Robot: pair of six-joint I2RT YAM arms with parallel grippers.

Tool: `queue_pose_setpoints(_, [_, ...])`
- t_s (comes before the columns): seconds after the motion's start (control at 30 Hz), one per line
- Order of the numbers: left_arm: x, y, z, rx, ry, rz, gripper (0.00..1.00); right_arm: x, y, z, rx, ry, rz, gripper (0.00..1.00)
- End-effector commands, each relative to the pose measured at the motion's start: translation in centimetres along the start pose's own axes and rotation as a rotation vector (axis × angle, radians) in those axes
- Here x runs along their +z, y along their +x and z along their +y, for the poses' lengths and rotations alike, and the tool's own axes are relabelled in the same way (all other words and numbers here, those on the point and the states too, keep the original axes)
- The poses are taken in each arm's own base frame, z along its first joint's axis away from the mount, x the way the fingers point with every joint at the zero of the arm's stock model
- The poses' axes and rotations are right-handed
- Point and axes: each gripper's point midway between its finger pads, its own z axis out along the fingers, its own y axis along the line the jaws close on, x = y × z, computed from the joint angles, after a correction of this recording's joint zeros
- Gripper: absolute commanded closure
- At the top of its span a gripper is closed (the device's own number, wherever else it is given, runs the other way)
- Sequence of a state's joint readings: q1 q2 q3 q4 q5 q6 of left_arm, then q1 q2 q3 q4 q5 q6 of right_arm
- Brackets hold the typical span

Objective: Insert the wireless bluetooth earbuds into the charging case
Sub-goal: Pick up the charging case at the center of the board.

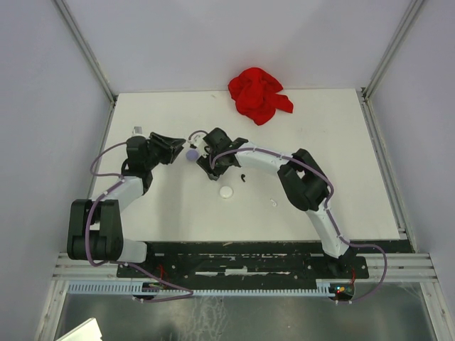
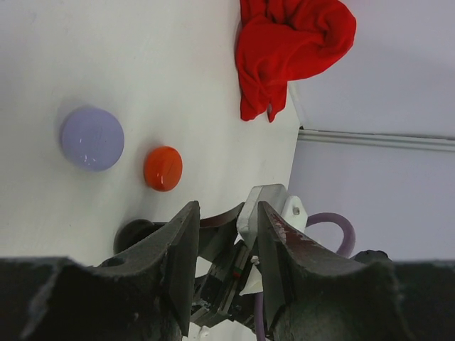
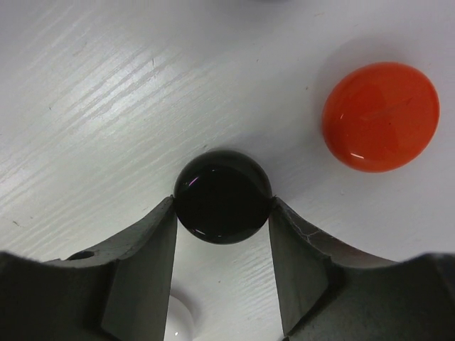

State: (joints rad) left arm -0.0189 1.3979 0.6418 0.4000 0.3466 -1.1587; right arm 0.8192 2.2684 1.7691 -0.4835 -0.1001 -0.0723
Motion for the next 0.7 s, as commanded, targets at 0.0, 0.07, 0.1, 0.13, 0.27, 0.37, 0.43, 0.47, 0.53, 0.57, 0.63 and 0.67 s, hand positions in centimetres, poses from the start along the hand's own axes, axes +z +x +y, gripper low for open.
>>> queue_pose_setpoints(0.0, [-0.4, 0.0, -1.1, 0.036, 0.059, 0.004, 0.56, -2.1, -2.7, -0.8, 0.016, 0.035, -0.136, 0.79])
queue_pose_setpoints(0.07, [-0.5, 0.3, -1.5, 0.053, 0.084, 0.028, 0.57, -4.0, -3.9, -1.3, 0.043, 0.028, -0.254, 0.80])
queue_pose_setpoints(0.1, [-0.4, 0.6, -2.0, 0.073, 0.115, 0.044, 0.57, -5.2, -4.9, -1.6, 0.054, 0.015, -0.332, 0.80])
queue_pose_setpoints(0.13, [-0.3, 1.0, -2.3, 0.083, 0.139, 0.072, 0.57, -6.3, -5.3, -2.0, 0.072, 0.003, -0.388, 0.81])
queue_pose_setpoints(0.27, [-0.2, 3.1, -3.6, 0.106, 0.255, 0.179, 0.57, -9.5, -5.8, -3.3, 0.116, -0.058, -0.513, 0.81])
queue_pose_setpoints(0.37, [-0.1, 4.7, -4.7, 0.136, 0.322, 0.239, 0.57, -10.5, -5.0, -3.5, 0.101, -0.076, -0.515, 0.82])
queue_pose_setpoints(0.43, [0.1, 6.1, -5.4, 0.163, 0.353, 0.285, 0.57, -11.0, -4.6, -3.4, 0.084, -0.081, -0.516, 0.82])
queue_pose_setpoints(0.47, [0.2, 6.8, -5.7, 0.181, 0.366, 0.309, 0.57, -11.2, -4.4, -3.3, 0.079, -0.086, -0.519, 0.82])
queue_pose_setpoints(0.53, [0.4, 8.0, -6.0, 0.204, 0.379, 0.344, 0.57, -11.8, -4.3, -3.1, 0.073, -0.096, -0.529, 0.82])
queue_pose_setpoints(0.57, [0.5, 8.5, -6.1, 0.213, 0.383, 0.357, 0.57, -11.9, -4.2, -2.9, 0.071, -0.103, -0.531, 0.82])
queue_pose_setpoints(0.63, [0.7, 9.3, -6.3, 0.229, 0.387, 0.375, 0.57, -12.2, -4.2, -2.6, 0.070, -0.120, -0.536, 0.82])
queue_pose_setpoints(0.67, [0.9, 9.6, -6.4, 0.238, 0.389, 0.382, 0.57, -12.4, -4.3, -2.5, 0.070, -0.124, -0.539, 0.82])
